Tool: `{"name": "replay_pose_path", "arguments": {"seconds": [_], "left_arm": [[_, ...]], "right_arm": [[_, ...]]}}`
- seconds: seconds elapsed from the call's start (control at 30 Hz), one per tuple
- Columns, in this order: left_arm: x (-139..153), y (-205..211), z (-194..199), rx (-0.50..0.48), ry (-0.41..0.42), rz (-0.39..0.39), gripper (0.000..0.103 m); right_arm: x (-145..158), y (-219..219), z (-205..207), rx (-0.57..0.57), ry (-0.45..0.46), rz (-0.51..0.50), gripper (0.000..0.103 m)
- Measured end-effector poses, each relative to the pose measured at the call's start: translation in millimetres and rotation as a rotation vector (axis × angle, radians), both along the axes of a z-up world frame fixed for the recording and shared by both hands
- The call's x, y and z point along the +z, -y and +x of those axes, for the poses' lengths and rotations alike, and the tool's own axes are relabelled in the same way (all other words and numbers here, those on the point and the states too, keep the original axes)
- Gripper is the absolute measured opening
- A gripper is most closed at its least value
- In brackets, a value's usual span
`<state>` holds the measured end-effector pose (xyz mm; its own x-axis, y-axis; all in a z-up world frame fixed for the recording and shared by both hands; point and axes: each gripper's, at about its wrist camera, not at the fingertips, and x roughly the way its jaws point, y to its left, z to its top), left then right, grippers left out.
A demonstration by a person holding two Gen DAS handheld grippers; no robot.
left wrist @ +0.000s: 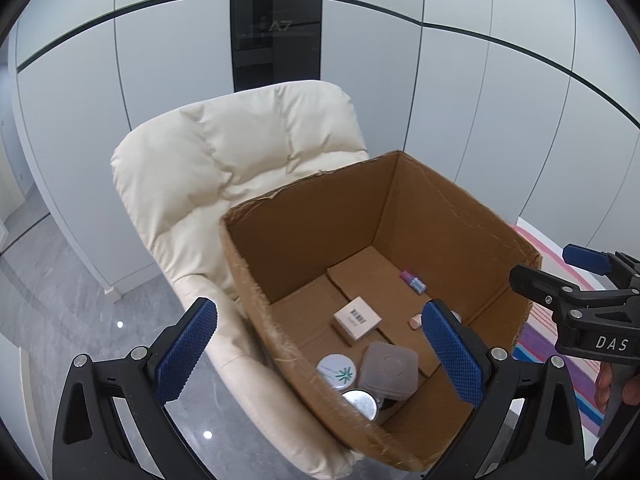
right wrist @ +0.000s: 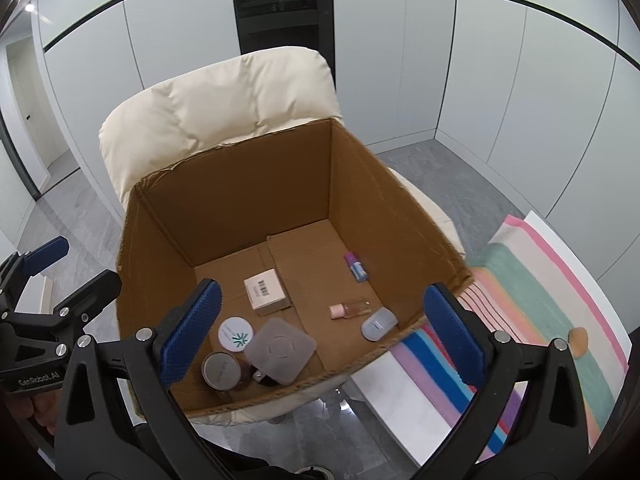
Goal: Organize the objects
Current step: 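Withdraw both open tools from the box back over the blanket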
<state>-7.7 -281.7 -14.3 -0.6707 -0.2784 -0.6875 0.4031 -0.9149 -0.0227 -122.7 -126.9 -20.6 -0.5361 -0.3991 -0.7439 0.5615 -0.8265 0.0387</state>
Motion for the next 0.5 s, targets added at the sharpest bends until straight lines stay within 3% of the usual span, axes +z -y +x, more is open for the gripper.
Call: {"name": "replay_pose_path", "arguments": {"seconds": [0.5], "left_arm": [[-0.9,-35.9,-27.5,-0.077,0.003,-0.005,0.103]], "right_arm": [[8.3,-49.4,-7.7,-0.076,-0.021,-0.034,0.103]]}}
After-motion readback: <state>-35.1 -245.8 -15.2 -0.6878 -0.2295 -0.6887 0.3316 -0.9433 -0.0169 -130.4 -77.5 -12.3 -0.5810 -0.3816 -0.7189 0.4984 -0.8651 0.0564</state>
